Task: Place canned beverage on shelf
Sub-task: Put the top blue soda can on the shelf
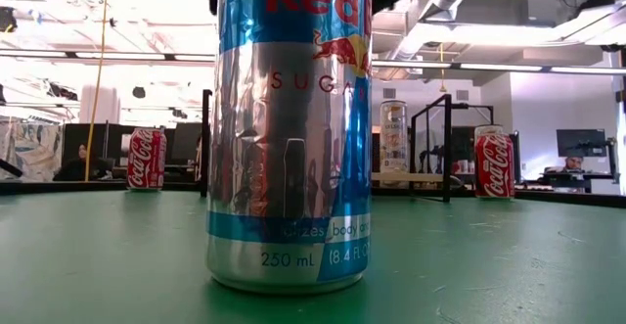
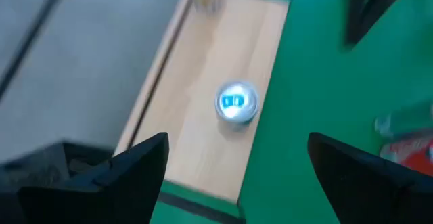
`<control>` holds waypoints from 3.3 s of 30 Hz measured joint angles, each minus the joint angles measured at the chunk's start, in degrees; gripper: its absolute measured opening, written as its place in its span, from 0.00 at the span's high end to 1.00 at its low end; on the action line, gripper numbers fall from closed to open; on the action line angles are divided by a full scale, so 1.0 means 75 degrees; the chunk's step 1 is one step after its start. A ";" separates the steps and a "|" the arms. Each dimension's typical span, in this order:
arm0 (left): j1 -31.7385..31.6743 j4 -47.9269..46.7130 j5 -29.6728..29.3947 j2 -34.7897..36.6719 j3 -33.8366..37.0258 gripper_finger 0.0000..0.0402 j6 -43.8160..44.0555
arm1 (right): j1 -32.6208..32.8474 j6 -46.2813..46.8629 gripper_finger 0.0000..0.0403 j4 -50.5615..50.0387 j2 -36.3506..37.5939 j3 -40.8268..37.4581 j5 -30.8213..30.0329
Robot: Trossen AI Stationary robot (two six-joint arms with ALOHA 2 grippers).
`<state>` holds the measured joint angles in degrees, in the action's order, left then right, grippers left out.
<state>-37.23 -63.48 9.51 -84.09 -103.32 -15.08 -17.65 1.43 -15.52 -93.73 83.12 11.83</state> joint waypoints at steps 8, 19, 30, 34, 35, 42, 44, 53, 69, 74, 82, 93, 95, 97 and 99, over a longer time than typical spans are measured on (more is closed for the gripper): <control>-0.0930 0.3280 0.1060 0.2779 0.3779 0.18 0.0706 | 0.0243 0.0490 0.94 -0.0519 -0.1806 0.1782 -0.0438; -0.1603 0.4605 0.1764 0.4082 0.6272 0.68 0.1299 | 0.0513 0.0656 0.94 -0.2010 -0.3626 0.3961 -0.1921; -0.1600 0.4621 0.1776 0.4104 0.6305 1.00 0.1167 | 0.0420 0.1036 0.94 -0.2612 -0.4052 0.4368 -0.2881; -0.1600 0.4617 0.1776 0.4103 0.6305 1.00 0.1169 | 0.0375 0.1167 0.94 -0.2731 -0.4051 0.4368 -0.3042; -0.1600 0.4615 0.1776 0.4103 0.6305 1.00 0.1169 | 0.0347 0.1213 0.94 -0.2791 -0.4051 0.4368 -0.3041; -0.1600 0.4601 0.1776 0.4103 0.6305 1.00 0.1277 | 0.0171 0.1405 0.94 -0.3088 -0.4051 0.4365 -0.3119; -0.1600 0.4601 0.1774 0.4103 0.6305 1.00 0.1302 | 0.0131 0.1591 0.94 -0.3087 -0.4051 0.4365 -0.3165; -0.1600 0.4598 0.1755 0.4103 0.6302 1.00 0.1282 | 0.0283 0.1643 0.95 -0.2599 -0.4051 0.4359 -0.2804; -0.1600 0.4598 0.1683 0.4100 0.6300 1.00 0.1230 | -0.0001 0.1970 0.95 -0.2051 -0.4048 0.4359 -0.3396; -0.1600 0.4531 0.1686 0.4100 0.6297 1.00 0.1315 | -0.0119 0.1956 0.95 -0.2150 -0.4039 0.4359 -0.3415; -0.1600 0.4331 0.1686 0.4097 0.6297 1.00 0.1312 | -0.0168 0.1944 0.95 -0.2502 -0.4022 0.4368 -0.3646; -0.1600 0.4324 0.1686 0.4097 0.6297 1.00 0.1306 | -0.0424 0.1897 0.95 -0.3335 -0.3928 0.4382 -0.3680; -0.1597 0.4326 0.1686 0.4097 0.6297 1.00 0.1306 | -0.0429 0.1829 0.95 -0.3356 -0.3900 0.4381 -0.3690; -0.1600 0.4324 0.1686 0.4097 0.6297 1.00 0.1306 | -0.0454 0.1804 0.95 -0.3554 -0.3826 0.4368 -0.3778; -0.1597 0.4327 0.1686 0.4097 0.6297 1.00 0.1304 | -0.0473 0.1800 0.95 -0.3698 -0.3808 0.4368 -0.3836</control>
<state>-49.21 -31.03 22.15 -53.36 -56.10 -5.30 -21.20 14.93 -43.26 -122.29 115.87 -16.93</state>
